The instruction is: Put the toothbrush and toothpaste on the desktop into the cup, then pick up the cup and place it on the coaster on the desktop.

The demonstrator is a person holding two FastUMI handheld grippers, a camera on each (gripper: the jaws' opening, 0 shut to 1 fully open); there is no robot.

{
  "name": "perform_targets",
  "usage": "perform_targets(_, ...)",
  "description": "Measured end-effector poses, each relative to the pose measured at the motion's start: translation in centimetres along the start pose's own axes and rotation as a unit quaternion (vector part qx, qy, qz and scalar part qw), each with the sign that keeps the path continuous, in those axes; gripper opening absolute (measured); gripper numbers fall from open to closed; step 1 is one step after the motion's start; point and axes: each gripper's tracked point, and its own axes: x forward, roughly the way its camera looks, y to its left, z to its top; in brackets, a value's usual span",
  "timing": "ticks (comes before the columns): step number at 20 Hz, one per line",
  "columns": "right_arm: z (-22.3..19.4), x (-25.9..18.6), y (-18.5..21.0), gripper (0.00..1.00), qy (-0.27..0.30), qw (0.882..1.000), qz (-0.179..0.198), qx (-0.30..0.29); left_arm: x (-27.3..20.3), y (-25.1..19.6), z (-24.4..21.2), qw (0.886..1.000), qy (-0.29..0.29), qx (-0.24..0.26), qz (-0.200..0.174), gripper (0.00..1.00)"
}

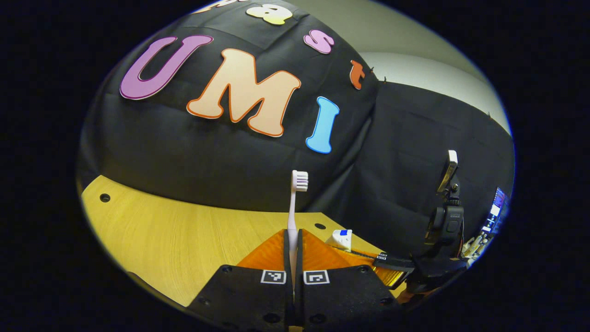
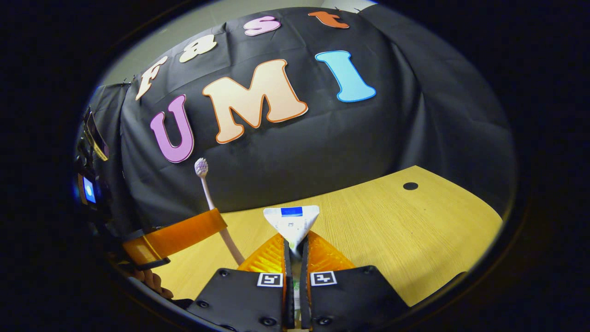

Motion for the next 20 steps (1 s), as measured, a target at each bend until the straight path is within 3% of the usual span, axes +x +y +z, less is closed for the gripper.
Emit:
perform_targets(5,-0.1,-1.7,-0.6,0.22,-0.008,1.000,-0.005,0.028,0.5,-1.2,-1.6,0.999,-0.011,-0.013,-0.028,0.00)
perform_targets(7,0.1,-2.8,-0.9,0.41,-0.014,0.999,-0.007,0.038,0.5,-1.3,-2.1,0.999,-0.008,-0.009,-0.031,0.00)
perform_targets(10,1.2,-4.3,-2.2,0.84,-0.033,0.998,-0.026,0.040,0.5,-1.4,-2.9,0.999,-0.002,-0.009,-0.036,0.00)
perform_targets(12,1.4,-5.2,-3.4,0.85,-0.038,0.998,-0.042,0.033,0.8,-1.8,-3.6,0.999,0.003,-0.009,-0.042,0.00)
perform_targets(13,1.4,-5.5,-3.9,0.94,-0.038,0.998,-0.047,0.027,0.9,-1.9,-4.3,0.999,0.009,-0.007,-0.045,0.00)
perform_targets(14,1.4,-5.7,-4.4,0.98,-0.037,0.998,-0.054,0.024,0.6,-2.2,-5.3,0.999,0.019,-0.001,-0.048,0.00)
perform_targets(20,0.1,-7.8,-5.5,0.98,-0.014,0.997,-0.071,0.014,-0.8,-3.2,-8.9,0.995,0.066,0.014,-0.075,0.07)
